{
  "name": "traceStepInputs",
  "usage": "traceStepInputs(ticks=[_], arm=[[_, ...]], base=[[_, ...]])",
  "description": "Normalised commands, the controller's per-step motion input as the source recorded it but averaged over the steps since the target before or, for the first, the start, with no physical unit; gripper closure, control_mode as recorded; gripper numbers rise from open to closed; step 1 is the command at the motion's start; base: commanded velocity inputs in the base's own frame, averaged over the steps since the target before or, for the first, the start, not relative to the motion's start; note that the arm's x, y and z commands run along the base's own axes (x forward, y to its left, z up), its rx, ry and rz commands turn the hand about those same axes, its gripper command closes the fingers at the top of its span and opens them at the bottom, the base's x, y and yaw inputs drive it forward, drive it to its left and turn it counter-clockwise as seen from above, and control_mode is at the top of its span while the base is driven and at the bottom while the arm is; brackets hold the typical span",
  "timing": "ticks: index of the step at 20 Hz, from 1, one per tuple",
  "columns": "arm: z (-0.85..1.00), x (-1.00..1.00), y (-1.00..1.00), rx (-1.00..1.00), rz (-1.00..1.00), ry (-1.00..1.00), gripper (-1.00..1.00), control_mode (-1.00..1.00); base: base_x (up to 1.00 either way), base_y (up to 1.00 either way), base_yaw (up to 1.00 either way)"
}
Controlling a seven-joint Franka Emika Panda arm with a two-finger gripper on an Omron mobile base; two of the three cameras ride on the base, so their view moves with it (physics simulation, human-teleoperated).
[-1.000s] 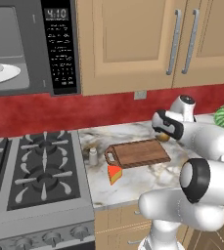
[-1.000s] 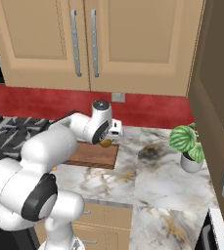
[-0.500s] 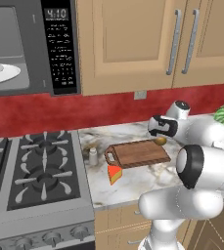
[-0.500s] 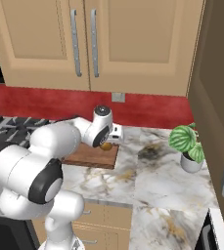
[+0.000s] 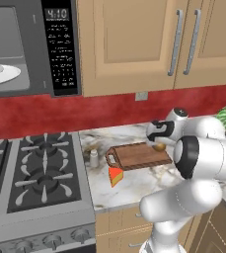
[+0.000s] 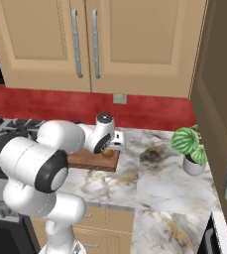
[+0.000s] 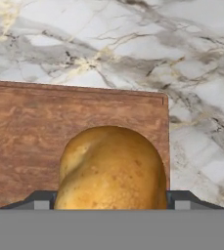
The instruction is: Retrieve the reheated potato from the microwave, then place the potato, cheese, and condiment on the cutting board.
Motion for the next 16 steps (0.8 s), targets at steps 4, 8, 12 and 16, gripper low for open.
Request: traceStepInputs(ticks=[4, 8, 12, 16], arm=[[-0.32, 0.04, 0.0, -0.02, 0.01, 0.01, 1.0, -1.0], [-0.32, 0.02, 0.0, -0.05, 0.02, 0.0, 1.0, -1.0], [-0.29, 0.12, 0.0, 0.0, 0.02, 0.0, 1.0, -1.0], [-0.29, 0.02, 0.0, 0.0, 0.01, 0.0, 1.0, -1.0]], base=[[0.0, 0.0, 0.0], [0.0, 0.0, 0.0], [0.0, 0.0, 0.0], [0.0, 0.0, 0.0]])
